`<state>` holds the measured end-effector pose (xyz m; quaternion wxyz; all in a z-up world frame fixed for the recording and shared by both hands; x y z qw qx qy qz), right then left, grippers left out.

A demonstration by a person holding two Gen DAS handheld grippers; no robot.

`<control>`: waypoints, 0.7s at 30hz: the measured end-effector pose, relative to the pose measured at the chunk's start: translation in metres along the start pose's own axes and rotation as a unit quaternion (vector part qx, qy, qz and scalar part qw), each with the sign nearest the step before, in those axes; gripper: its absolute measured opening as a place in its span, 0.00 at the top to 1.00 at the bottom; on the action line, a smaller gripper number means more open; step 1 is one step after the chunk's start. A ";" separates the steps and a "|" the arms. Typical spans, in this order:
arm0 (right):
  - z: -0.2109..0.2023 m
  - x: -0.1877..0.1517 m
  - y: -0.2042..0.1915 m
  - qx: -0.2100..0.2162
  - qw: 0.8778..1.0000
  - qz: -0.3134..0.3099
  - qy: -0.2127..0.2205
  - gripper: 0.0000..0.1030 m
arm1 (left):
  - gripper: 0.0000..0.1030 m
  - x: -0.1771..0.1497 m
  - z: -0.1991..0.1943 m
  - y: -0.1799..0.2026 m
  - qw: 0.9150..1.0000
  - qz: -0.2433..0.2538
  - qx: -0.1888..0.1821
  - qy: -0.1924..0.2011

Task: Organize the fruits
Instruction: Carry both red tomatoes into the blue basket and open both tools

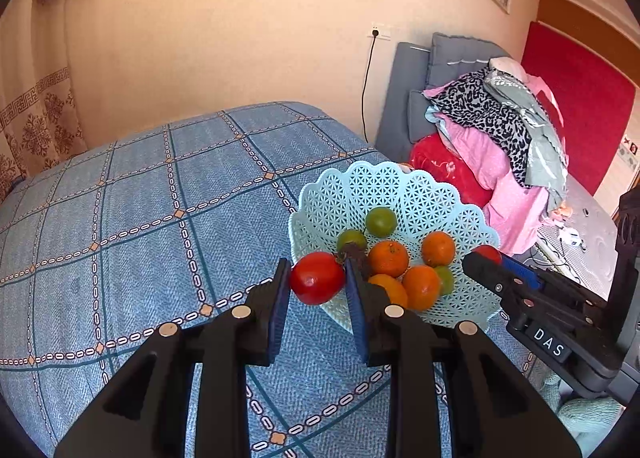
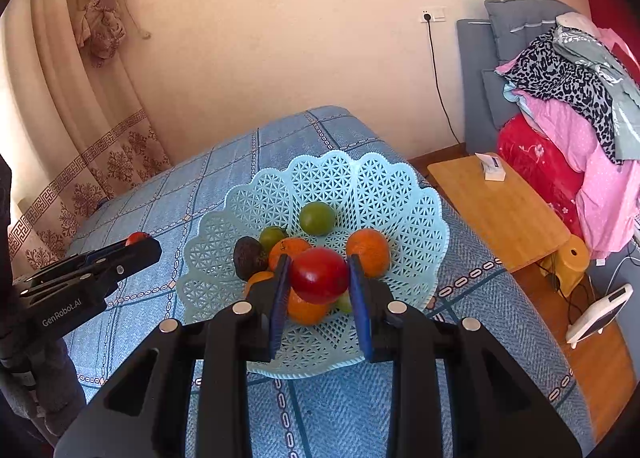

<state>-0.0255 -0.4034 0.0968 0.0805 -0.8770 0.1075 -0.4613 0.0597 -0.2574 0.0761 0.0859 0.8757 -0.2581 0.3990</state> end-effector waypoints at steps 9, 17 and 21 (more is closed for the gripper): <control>-0.010 0.008 0.009 -0.002 1.000 0.007 0.017 0.72 | 0.73 0.011 0.008 0.031 1.000 0.020 -0.017 0.005; -0.007 0.017 0.014 0.004 1.000 0.008 0.024 0.72 | 0.73 0.023 0.016 0.049 0.999 0.032 -0.024 0.007; -0.005 0.020 0.016 0.004 1.000 0.009 0.025 0.72 | 0.73 0.025 0.022 0.054 0.999 0.036 -0.023 0.004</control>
Point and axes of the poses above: each gripper's, at about its wrist camera, not at the fingertips, and z roughly the way its jaws point, y to its right, x to its top, the point moved 3 cm from there along z, roughly the way its jaws point, and after that the axes turned 14 degrees about x, right-handed, at the moved point
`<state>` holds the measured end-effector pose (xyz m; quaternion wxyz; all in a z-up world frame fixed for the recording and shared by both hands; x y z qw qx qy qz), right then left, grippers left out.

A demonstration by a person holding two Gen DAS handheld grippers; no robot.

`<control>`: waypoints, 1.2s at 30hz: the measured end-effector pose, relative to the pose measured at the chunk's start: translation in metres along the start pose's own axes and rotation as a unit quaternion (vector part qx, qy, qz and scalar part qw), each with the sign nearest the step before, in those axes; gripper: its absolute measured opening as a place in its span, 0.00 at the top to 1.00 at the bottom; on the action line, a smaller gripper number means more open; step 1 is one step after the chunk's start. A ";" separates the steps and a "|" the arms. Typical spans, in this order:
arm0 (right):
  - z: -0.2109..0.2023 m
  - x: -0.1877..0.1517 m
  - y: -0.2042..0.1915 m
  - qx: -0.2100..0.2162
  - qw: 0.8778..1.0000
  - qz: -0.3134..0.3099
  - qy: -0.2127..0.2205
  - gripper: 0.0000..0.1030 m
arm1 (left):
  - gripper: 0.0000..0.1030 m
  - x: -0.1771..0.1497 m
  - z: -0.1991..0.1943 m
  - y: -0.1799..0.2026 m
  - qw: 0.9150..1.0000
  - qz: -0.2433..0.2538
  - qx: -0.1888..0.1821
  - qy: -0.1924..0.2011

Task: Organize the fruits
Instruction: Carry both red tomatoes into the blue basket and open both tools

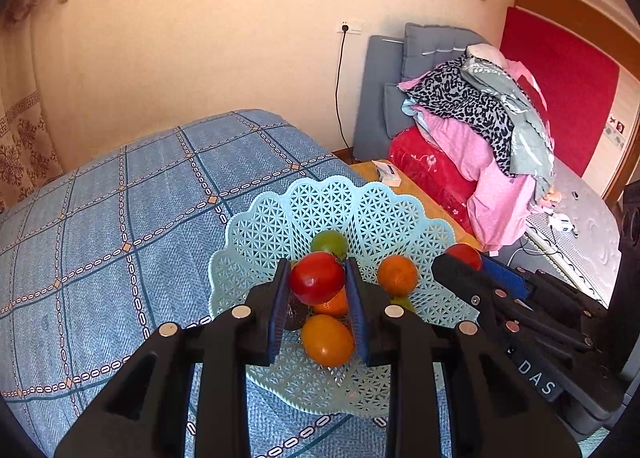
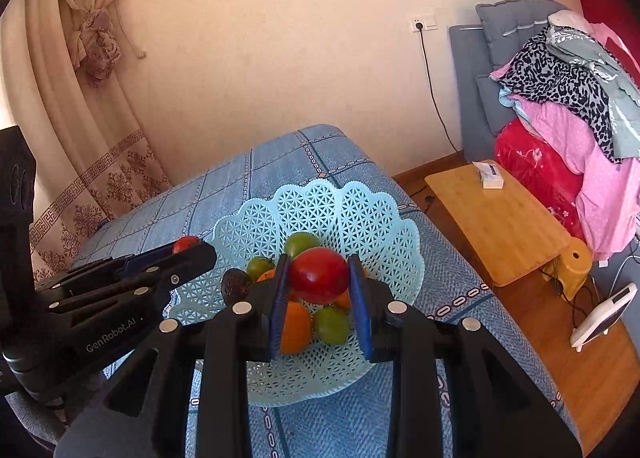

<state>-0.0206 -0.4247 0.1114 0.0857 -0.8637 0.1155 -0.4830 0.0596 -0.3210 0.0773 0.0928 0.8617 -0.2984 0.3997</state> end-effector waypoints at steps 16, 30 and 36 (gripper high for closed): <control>0.006 0.002 0.011 -0.005 1.000 0.013 0.002 0.72 | 0.53 0.002 0.009 -0.003 1.000 -0.014 0.005 -0.001; 0.014 0.001 0.001 -0.001 1.000 0.013 -0.005 0.53 | 0.27 -0.005 -0.003 -0.055 0.995 -0.071 0.069 0.001; 0.008 0.001 -0.003 -0.007 1.000 0.013 0.000 0.47 | 0.16 -0.009 -0.011 -0.061 0.992 -0.058 0.106 0.022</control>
Point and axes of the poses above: each gripper's, at about its wrist camera, not at the fingertips, and z roughly the way its jaws point, y to its right, x to its top, the point moved 3 cm from there along z, roughly the way its jaws point, and after that the axes turned 14 degrees about x, right-handed, at the moved point
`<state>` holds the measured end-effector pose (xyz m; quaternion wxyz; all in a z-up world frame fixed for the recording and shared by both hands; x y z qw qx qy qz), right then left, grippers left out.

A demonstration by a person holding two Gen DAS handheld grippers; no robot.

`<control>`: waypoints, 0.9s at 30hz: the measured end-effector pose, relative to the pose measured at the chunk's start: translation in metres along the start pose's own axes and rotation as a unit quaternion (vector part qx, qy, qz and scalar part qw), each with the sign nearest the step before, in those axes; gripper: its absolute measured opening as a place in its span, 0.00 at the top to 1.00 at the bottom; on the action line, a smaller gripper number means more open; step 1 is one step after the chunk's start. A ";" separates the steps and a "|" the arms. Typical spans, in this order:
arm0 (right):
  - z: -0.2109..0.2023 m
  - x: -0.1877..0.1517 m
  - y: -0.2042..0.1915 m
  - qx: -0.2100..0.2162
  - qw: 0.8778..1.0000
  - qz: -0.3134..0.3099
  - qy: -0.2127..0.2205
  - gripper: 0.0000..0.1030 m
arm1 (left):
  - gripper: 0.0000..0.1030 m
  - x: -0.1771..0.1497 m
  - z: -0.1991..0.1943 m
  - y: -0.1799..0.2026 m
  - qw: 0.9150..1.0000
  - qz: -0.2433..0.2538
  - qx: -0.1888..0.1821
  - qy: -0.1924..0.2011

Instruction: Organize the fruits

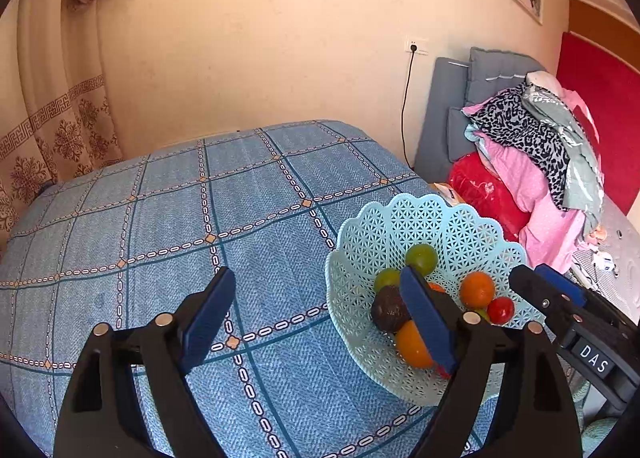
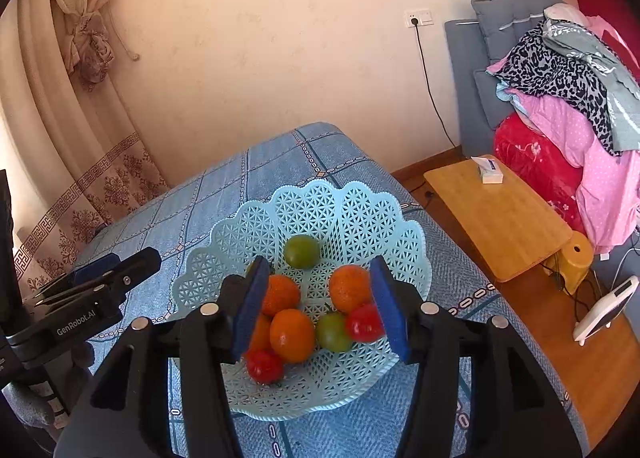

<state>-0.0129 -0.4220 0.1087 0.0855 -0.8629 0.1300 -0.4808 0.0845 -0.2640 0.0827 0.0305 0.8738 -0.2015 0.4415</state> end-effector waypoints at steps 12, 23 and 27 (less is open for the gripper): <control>-0.025 -0.007 0.008 -0.041 0.999 0.004 0.010 0.31 | 0.11 -0.002 -0.017 0.002 0.999 0.032 0.019 0.039; -0.037 -0.018 -0.004 -0.038 0.999 -0.005 0.004 0.06 | 0.11 -0.010 -0.026 -0.004 0.998 0.042 0.019 0.041; -0.038 -0.021 -0.013 -0.031 0.999 -0.011 0.001 0.05 | 0.11 -0.013 -0.031 -0.005 0.998 0.045 0.019 0.047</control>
Point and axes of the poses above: each gripper's, at about its wrist camera, not at the fingertips, and z roughly the way its jaws point, y to its right, x to its top, the point moved 3 cm from there along z, roughly the way its jaws point, and after that the axes turned 14 degrees about x, right-handed, at the moved point
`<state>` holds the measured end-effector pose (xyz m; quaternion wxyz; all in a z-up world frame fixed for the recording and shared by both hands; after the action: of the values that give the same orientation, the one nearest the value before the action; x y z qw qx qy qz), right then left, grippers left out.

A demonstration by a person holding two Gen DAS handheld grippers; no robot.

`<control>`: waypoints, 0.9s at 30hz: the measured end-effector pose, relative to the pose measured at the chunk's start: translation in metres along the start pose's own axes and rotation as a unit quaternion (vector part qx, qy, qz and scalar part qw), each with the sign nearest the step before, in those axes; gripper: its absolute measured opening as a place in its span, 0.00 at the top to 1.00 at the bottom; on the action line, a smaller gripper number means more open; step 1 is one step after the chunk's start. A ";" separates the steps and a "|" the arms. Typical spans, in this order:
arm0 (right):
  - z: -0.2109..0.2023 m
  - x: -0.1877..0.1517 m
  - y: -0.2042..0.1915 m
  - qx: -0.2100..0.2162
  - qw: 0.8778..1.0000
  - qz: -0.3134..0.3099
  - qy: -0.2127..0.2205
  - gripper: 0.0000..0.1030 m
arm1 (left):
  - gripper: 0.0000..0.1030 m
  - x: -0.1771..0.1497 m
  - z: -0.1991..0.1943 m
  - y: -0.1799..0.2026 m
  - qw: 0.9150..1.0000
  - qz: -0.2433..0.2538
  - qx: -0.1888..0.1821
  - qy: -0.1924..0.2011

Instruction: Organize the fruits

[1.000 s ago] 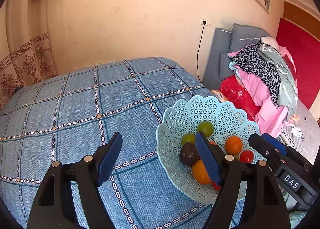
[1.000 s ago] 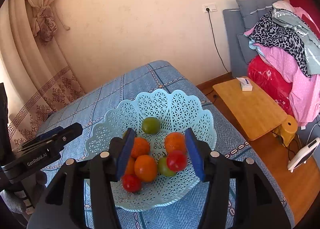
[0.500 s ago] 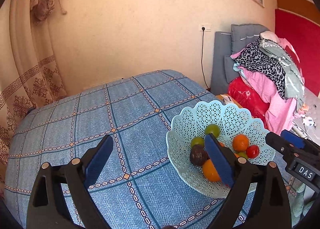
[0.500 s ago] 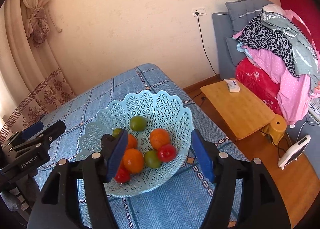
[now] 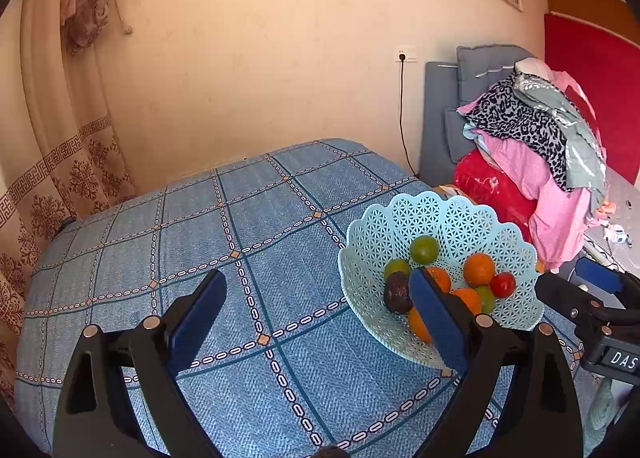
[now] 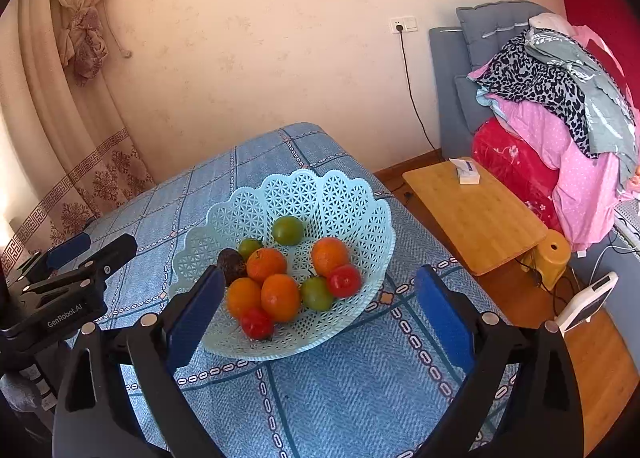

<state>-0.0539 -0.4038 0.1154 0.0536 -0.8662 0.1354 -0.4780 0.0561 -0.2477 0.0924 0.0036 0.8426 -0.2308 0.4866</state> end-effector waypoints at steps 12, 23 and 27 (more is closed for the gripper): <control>-0.004 -0.002 -0.019 -0.001 1.000 -0.021 0.006 0.03 | 0.11 -0.006 -0.011 0.000 1.000 0.015 0.019 0.018; -0.004 -0.005 -0.029 -0.010 0.999 -0.044 0.008 0.03 | 0.11 -0.013 -0.013 0.002 0.999 0.027 0.018 0.022; -0.001 -0.009 -0.028 -0.014 0.999 -0.044 0.000 0.03 | 0.06 -0.015 -0.011 0.002 0.999 0.029 0.023 0.021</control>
<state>-0.0538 -0.3742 0.1147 0.0206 -0.8719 0.1034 -0.4781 0.0397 -0.2410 0.0856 -0.0250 0.8253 -0.2436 0.5089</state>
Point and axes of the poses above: each gripper's, at about its wrist camera, not at the fingertips, and z roughly the way its jaws point, y to its right, x to its top, the point moved 3 cm from there along z, roughly the way its jaws point, and after that the axes turned 14 degrees about x, right-handed, at the moved point
